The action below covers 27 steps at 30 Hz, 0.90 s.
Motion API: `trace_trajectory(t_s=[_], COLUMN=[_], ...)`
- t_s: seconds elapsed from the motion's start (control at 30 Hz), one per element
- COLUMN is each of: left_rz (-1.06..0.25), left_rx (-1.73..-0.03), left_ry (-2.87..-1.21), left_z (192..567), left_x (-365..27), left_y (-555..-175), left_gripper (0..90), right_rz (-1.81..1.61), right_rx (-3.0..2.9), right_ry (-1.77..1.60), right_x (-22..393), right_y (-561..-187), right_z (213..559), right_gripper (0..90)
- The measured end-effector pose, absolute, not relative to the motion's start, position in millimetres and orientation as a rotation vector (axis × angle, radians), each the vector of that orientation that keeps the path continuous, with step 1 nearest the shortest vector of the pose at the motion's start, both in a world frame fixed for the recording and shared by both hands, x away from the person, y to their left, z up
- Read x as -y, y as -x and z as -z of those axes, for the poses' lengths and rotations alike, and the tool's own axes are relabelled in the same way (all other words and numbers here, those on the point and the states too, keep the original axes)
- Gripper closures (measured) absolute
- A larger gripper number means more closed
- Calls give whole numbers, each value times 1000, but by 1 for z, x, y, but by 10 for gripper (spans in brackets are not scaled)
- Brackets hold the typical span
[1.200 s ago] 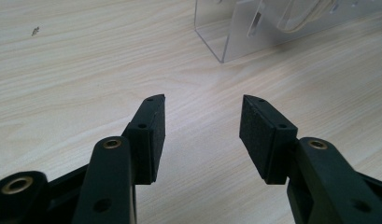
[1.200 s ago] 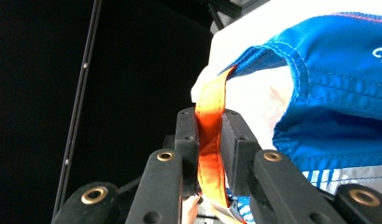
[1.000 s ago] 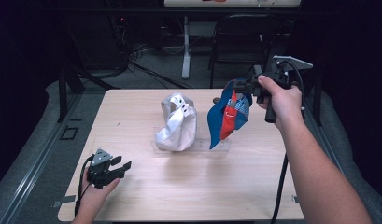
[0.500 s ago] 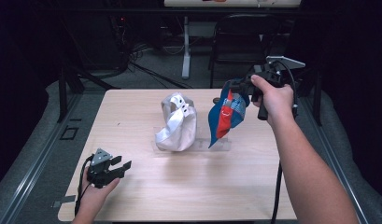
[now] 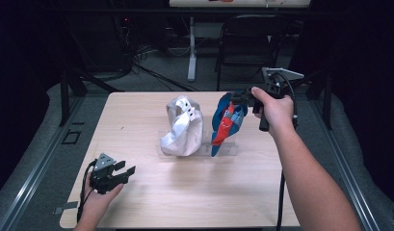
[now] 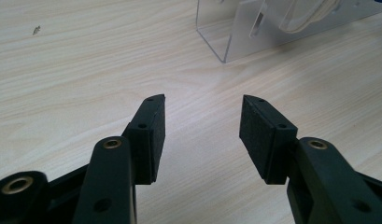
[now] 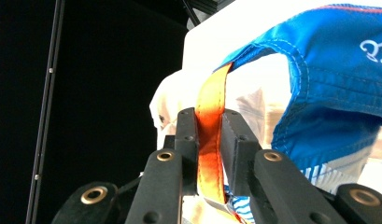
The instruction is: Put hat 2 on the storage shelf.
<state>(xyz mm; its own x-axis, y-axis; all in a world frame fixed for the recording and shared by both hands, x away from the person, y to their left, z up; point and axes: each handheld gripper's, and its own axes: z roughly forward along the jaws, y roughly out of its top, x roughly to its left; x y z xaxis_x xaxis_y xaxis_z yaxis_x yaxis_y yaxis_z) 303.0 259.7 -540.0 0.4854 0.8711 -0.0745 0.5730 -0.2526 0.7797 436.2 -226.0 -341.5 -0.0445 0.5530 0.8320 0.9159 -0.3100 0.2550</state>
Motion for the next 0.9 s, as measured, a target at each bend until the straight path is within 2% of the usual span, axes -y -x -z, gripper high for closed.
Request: trace_trajectory(t_s=[0.37, 0.9], left_rz=[-487, -494], left_rx=[-1193, -1192], left_ry=[-1953, -1955], left_z=[539, 539], left_x=[-259, -260], left_y=[-302, -302], left_gripper=[512, 512], right_rz=[1301, 1323], right_rx=[1542, 1620], right_ry=[1862, 1854], right_x=[234, 241], right_y=[-430, -415], right_z=[352, 338], right_gripper=[779, 731])
